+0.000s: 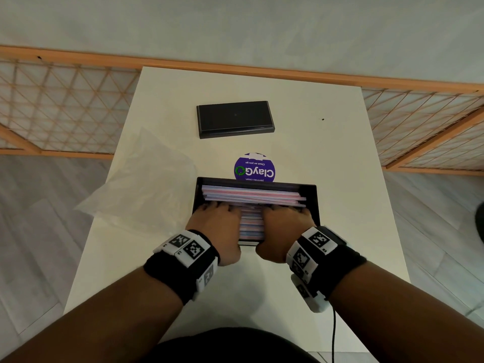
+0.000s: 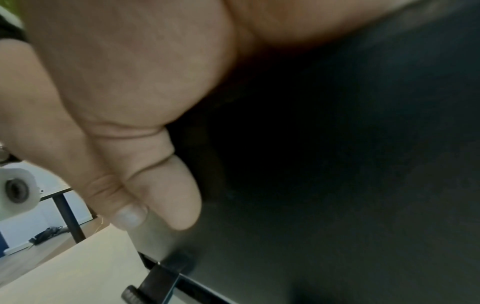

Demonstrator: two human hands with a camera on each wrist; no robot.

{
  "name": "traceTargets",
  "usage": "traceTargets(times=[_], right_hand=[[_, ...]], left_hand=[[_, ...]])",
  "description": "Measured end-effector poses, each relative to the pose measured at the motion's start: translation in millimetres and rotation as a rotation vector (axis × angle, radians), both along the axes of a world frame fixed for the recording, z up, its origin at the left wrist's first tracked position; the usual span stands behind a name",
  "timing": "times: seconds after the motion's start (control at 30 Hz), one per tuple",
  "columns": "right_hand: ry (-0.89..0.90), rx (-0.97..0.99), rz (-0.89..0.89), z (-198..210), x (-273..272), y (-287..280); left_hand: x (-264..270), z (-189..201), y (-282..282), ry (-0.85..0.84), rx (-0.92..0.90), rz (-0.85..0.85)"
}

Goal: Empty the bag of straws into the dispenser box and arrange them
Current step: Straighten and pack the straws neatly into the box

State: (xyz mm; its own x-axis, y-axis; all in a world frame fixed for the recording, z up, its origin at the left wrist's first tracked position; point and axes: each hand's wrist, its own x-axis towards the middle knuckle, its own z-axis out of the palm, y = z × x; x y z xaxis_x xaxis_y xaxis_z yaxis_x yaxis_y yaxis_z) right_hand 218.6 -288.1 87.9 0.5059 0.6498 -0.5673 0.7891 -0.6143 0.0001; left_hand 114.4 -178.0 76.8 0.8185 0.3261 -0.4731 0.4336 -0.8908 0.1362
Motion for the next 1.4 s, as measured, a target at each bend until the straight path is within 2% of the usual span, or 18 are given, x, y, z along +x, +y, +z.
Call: traceTargets(times=[0.23,0.4,0.57,0.67,1.07,1.4], right_hand=[[0.069,0.014,0.005,0.9,2.4,1.7],[0.089,0.043,0.035,2.0,-0.7,2.7],[0.07,0.017,0.073,6.2,1.2,3.4],[0.03,0.04,0.099,3.4,-3.2,5.0],[0.126,0.019,0.025,4.7,0.4,5.9],[0.112,0.072,0.012,3.0,0.4,4.6]], left_hand=[[2.4,1.0,-0.8,0.024,-0.027,0.026],[8.7,0.1,-6.4,-0.069,-0.145,-0.054],[2.9,-2.8,1.1,-0.002,-0.035,-0.024],[4.4,-5.4,0.5,-0.004,-0.062,-0.007],[3.0,-8.6,0.3,-0.04,-0.042,-0.004],[2.7,-9.7,-0.4,-0.017,-0.041,-0.002]])
